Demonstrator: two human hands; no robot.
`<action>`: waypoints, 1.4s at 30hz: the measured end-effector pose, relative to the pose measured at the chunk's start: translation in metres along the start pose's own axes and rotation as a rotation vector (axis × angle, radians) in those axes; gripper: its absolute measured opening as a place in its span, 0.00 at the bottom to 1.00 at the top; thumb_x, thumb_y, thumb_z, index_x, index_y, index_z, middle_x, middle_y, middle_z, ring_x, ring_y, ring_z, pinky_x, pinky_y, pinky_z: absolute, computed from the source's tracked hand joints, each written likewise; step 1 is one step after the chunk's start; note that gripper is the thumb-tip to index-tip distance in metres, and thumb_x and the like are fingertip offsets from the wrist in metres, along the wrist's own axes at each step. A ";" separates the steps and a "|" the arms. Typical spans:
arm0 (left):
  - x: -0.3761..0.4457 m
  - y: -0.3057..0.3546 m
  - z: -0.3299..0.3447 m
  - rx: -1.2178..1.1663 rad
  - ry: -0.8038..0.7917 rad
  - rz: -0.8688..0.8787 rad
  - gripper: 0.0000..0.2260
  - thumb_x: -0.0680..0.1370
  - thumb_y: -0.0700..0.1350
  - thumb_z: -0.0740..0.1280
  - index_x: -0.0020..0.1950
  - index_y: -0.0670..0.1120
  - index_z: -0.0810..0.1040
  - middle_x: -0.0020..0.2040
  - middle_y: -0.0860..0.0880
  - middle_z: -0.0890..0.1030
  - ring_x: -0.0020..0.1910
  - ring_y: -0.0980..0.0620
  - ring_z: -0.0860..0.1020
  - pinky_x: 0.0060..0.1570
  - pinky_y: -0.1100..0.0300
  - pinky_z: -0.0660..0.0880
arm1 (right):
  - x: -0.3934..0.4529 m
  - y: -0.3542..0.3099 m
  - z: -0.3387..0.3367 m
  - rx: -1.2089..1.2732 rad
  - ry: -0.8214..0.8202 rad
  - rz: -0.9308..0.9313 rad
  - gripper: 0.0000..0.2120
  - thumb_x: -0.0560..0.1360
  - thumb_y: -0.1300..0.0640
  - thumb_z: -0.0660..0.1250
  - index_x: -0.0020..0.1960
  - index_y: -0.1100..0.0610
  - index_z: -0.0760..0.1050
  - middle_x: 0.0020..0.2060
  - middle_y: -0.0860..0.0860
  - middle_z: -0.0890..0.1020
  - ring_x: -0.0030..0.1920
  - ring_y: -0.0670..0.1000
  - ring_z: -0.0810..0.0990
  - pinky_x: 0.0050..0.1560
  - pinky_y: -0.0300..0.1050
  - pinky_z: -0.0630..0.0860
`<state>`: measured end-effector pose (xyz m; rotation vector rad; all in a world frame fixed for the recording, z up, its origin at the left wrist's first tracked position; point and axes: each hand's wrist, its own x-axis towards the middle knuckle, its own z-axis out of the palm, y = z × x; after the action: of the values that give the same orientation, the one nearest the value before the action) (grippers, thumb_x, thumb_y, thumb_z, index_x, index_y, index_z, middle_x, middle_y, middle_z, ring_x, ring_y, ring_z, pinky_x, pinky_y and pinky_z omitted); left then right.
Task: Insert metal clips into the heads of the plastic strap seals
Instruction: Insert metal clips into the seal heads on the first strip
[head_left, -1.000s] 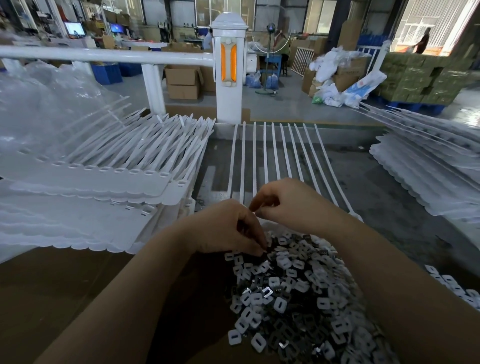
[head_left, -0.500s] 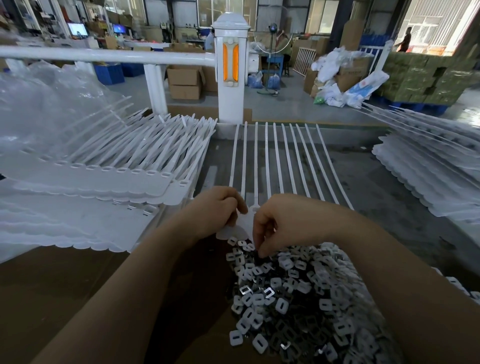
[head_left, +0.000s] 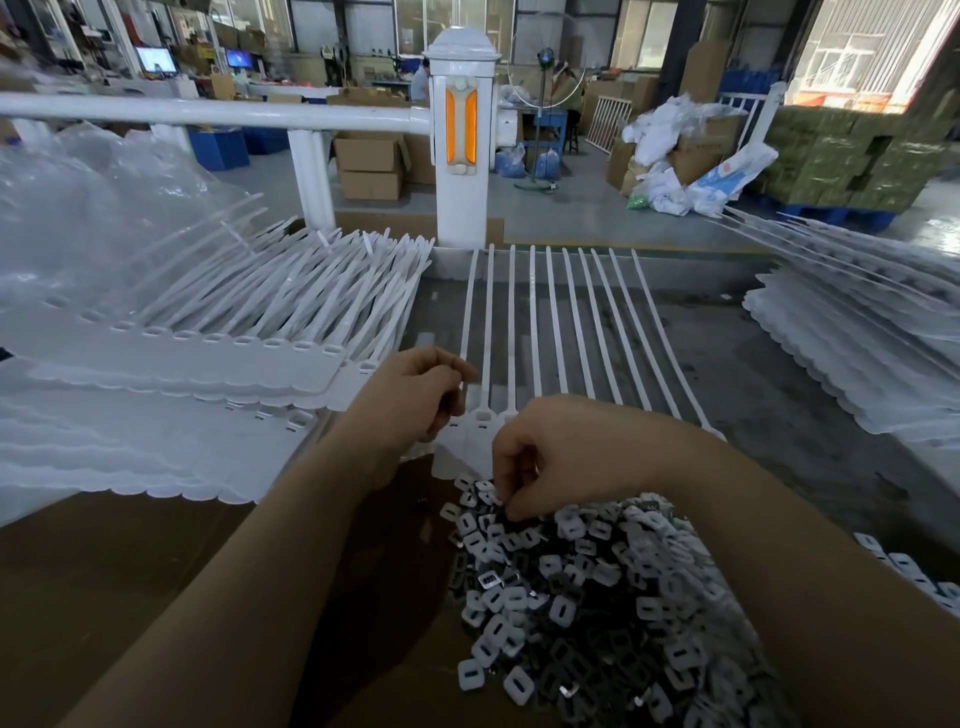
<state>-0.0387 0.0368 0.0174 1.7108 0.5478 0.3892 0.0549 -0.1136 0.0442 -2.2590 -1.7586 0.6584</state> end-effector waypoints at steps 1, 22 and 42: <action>0.000 0.000 0.000 0.005 -0.018 0.001 0.09 0.81 0.38 0.59 0.49 0.44 0.79 0.30 0.50 0.76 0.24 0.58 0.68 0.22 0.68 0.65 | 0.000 0.001 -0.001 0.049 0.064 0.006 0.04 0.71 0.51 0.75 0.42 0.46 0.79 0.36 0.40 0.81 0.38 0.36 0.79 0.36 0.29 0.74; 0.002 -0.003 0.003 -0.277 -0.251 -0.041 0.08 0.79 0.41 0.65 0.45 0.41 0.82 0.35 0.46 0.81 0.26 0.56 0.70 0.23 0.67 0.65 | 0.007 0.016 -0.004 0.332 0.725 0.005 0.06 0.72 0.54 0.74 0.40 0.45 0.79 0.34 0.42 0.81 0.31 0.41 0.75 0.35 0.43 0.74; -0.002 -0.003 0.008 0.129 -0.087 0.179 0.07 0.80 0.42 0.65 0.45 0.46 0.81 0.33 0.53 0.80 0.28 0.61 0.72 0.30 0.69 0.68 | 0.007 0.015 -0.003 0.322 0.624 0.140 0.07 0.77 0.54 0.68 0.41 0.44 0.78 0.36 0.42 0.80 0.34 0.38 0.78 0.35 0.33 0.71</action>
<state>-0.0360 0.0293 0.0127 1.8991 0.3646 0.4117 0.0708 -0.1106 0.0394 -2.0643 -1.1198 0.1948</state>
